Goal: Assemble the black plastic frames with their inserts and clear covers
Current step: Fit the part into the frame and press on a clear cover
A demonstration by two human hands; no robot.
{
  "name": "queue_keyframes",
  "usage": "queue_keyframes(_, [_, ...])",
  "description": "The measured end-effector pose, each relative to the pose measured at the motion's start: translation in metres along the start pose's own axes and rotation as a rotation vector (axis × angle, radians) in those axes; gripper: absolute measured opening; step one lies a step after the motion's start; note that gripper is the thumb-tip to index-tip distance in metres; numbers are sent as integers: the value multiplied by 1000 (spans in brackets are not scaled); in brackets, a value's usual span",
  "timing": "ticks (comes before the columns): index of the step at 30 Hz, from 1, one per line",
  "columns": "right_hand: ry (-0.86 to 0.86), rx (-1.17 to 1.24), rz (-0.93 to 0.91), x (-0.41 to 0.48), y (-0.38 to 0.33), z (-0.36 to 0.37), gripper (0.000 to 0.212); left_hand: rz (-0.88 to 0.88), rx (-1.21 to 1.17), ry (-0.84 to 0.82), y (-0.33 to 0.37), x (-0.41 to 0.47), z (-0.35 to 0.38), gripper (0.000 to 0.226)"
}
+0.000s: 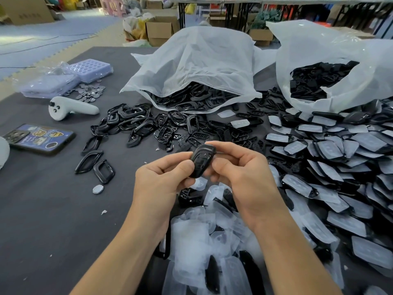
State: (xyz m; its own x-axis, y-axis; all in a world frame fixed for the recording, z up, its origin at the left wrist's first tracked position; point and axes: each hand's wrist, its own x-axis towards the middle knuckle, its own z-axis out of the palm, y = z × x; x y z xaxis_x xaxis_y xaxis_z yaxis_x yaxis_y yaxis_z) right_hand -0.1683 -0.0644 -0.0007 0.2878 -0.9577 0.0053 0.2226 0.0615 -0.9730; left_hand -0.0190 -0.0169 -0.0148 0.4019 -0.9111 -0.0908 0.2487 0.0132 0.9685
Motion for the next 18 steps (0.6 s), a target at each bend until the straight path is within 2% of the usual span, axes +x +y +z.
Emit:
queue_keyframes(5, [10,-41,34,-2,1,4,21,104,122,114,-1,0,2,22])
queue_keyframes(10, [127,-21,50,-1,4,6,22,115,174,33,-2,-2,3,24])
queue_keyframes(18, [80,179,140,-1,2,7,17,86,28,-30,4,-1,0,28])
